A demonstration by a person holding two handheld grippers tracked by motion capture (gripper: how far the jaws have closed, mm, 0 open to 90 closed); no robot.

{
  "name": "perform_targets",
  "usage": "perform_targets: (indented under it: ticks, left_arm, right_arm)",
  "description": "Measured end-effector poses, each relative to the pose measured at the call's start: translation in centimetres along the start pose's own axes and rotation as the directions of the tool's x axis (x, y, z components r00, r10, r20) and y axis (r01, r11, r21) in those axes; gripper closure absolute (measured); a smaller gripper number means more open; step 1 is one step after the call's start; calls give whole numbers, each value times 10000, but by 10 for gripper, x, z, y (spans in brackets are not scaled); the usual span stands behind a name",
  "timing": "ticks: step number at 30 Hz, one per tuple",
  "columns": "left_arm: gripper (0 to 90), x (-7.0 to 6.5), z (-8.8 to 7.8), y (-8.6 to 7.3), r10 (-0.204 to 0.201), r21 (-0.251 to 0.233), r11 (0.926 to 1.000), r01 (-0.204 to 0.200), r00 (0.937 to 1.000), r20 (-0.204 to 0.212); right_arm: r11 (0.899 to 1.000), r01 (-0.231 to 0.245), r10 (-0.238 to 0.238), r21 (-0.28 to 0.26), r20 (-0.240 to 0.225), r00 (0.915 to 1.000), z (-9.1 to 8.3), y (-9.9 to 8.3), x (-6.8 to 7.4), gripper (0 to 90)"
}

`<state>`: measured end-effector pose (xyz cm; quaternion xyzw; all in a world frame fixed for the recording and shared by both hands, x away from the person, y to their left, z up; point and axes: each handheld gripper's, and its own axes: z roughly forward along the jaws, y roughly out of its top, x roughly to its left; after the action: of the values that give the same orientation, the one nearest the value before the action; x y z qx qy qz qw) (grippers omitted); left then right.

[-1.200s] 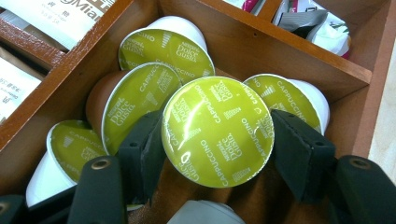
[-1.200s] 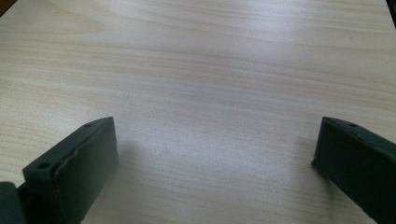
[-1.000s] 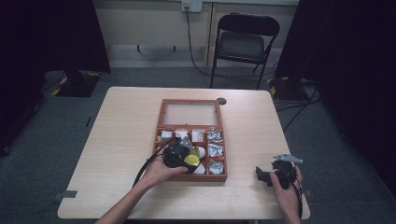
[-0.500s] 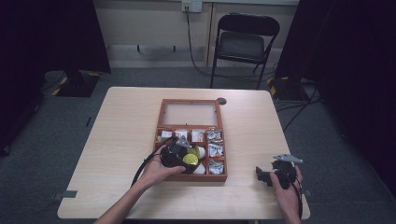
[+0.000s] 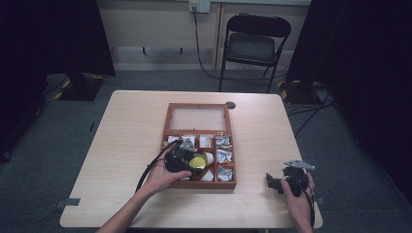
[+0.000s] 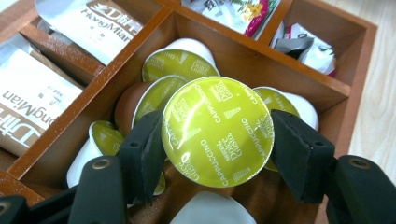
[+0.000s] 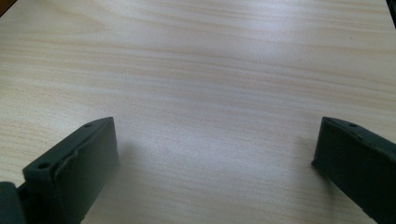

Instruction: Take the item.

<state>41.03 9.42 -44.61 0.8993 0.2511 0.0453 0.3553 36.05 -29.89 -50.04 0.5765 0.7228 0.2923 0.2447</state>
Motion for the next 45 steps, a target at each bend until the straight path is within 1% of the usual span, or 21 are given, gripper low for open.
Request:
perform_targets:
  ticks: [2, 11, 12, 14, 15, 17, 19, 20, 23, 27, 30, 33, 37, 45]
  left_arm:
    - [380, -1, -1, 0, -30, -145, 9999, 30, 10000, -1]
    - [380, -2, -7, 1, -51, -465, 9989, 51, 10000, 12]
    - [380, -2, -8, 2, 6, -464, 9989, -4, 10000, 47]
    - [380, -2, -10, 2, -105, -647, 9978, 120, 9997, 228]
    - [380, -2, -10, 2, -105, -647, 9978, 120, 9997, 228]
    - [380, -1, -12, 3, -225, -832, 9962, 268, 9984, 524]
    - [380, -3, -14, 4, -161, -848, 9962, 195, 9991, 398]
    - [380, -3, -16, 5, -179, -954, 9952, 222, 9988, 463]
    - [380, -3, -17, 5, -191, -1020, 9945, 232, 9990, 412]
    - [381, -1, -20, 5, -202, -948, 9952, 231, 9993, 314]
    - [381, -1, -22, 5, -204, -1095, 9937, 237, 9993, 310]
    - [381, -1, -24, 6, -157, -1087, 9939, 190, 9994, 305]
    - [382, -2, -27, 7, -100, -1224, 9924, 141, 9994, 343]
    - [381, -1, -32, 7, -65, -1278, 9917, 102, 9995, 294]
  right_arm:
    - [10000, 13, -13, 5, 3, 10000, 0, 0, 0, 0]
    - [10000, -9, 9, -2, 2, 10000, 0, 0, 0, 0]
    - [10000, 1, -1, 0, 1, 10000, 0, 0, 0, 0]
    - [10000, -3, 3, 0, 1, 10000, 0, 0, 0, 0]
    - [10000, -3, 3, 0, 1, 10000, 0, 0, 0, 0]
    - [10000, 1, -1, 0, -1, 10000, 0, 0, 0, 0]
    - [10000, -9, 9, -3, 1, 10000, 0, 0, 0, 0]
    - [10000, -7, 7, -2, 0, 10000, 0, 0, 0, 0]
    - [10000, -9, 9, -2, 1, 10000, 0, 0, 0, 0]
    - [10000, 1, -1, -1, 0, 10000, 0, 0, 0, 0]
    - [10000, -6, 6, -4, 1, 10000, 0, 0, 0, 0]
    - [10000, -6, 6, -3, 1, 10000, 0, 0, 0, 0]
    - [10000, -3, 3, 2, 0, 10000, 0, 0, 0, 0]
    - [10000, -1, 1, 0, -1, 10000, 0, 0, 0, 0]
